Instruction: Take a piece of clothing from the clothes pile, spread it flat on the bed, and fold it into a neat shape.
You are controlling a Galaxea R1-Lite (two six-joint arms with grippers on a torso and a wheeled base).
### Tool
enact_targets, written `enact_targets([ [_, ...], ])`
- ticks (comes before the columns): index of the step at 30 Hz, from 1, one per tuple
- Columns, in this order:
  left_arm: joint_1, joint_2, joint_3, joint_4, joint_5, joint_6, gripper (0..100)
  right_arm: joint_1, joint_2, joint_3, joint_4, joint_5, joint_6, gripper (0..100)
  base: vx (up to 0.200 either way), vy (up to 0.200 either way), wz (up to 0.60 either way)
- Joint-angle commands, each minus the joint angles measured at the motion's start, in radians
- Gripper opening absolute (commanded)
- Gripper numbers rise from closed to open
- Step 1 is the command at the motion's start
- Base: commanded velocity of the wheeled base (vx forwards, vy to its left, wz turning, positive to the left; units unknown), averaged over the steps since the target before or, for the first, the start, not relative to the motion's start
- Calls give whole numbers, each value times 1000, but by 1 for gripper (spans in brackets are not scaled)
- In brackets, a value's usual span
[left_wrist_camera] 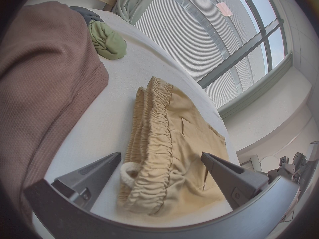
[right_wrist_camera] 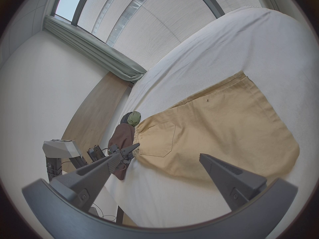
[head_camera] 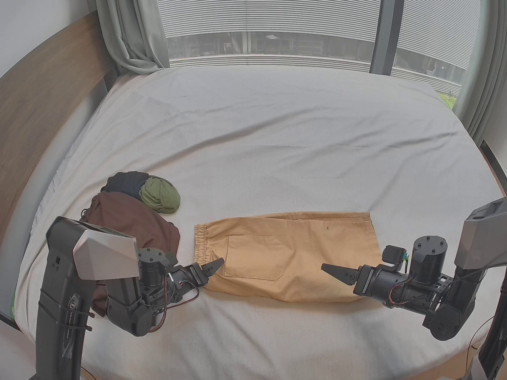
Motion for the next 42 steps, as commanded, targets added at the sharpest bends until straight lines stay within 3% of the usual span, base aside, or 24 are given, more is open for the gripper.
enact_targets([
  [1, -10, 22, -31, 1, 1, -14, 100, 1, -1, -2, -1, 0, 0, 100, 0, 0, 0],
  [7, -27, 17, -69, 1, 2, -76, 100, -1, -4, -4, -1, 2, 0, 100, 0, 0, 0],
  [20, -28, 23, -72, 2, 4, -79, 100, 1, -1, -4, -1, 2, 0, 100, 0, 0, 0],
  [21, -28, 23, -74, 2, 5, -79, 0, 2, -1, -5, -1, 2, 0, 100, 0, 0, 0],
  [31, -16, 11, -66, 2, 45, -81, 0, -1, 4, -5, -1, 2, 0, 100, 0, 0, 0],
  [42, 27, -115, 49, 2, 44, -70, 0, -7, 27, -11, -1, 2, 2, 100, 0, 0, 0],
])
